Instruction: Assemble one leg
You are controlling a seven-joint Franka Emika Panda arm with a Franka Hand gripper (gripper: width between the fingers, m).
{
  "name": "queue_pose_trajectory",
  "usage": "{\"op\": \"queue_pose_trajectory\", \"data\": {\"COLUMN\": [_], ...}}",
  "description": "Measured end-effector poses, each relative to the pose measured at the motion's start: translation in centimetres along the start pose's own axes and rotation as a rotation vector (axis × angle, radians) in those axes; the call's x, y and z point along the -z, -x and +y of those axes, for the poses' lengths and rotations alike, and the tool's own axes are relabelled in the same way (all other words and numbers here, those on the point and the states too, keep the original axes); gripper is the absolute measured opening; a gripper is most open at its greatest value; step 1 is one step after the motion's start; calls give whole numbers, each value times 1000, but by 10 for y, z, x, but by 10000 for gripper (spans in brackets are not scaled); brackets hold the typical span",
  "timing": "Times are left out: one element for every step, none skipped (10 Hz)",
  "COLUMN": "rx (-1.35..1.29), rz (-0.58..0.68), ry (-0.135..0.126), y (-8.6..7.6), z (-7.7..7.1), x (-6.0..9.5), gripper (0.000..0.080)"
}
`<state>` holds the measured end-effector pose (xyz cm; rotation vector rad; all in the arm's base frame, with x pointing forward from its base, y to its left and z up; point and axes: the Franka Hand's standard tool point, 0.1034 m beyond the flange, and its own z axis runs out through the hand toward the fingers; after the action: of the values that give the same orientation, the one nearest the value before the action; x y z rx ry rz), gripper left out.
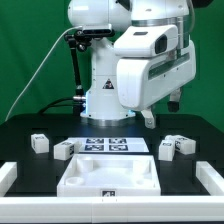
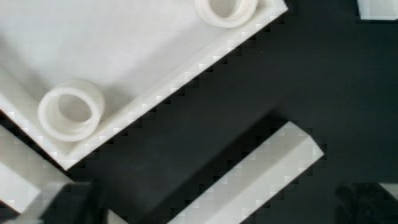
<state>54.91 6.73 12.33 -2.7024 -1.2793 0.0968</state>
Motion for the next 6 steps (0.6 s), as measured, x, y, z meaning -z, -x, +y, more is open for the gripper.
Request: {"op": "queue_pose_trajectory", "data": {"rx": [0, 0, 0, 0, -1, -1], "rz": [0, 0, 0, -1, -1, -1], "ry": [0, 0, 0, 0, 0, 0], "y": [0, 0, 0, 0, 0, 1], "z": [0, 0, 0, 0, 0, 0], "x": [0, 0, 0, 0, -1, -1], "gripper": [650, 650, 650, 650, 650, 650]}}
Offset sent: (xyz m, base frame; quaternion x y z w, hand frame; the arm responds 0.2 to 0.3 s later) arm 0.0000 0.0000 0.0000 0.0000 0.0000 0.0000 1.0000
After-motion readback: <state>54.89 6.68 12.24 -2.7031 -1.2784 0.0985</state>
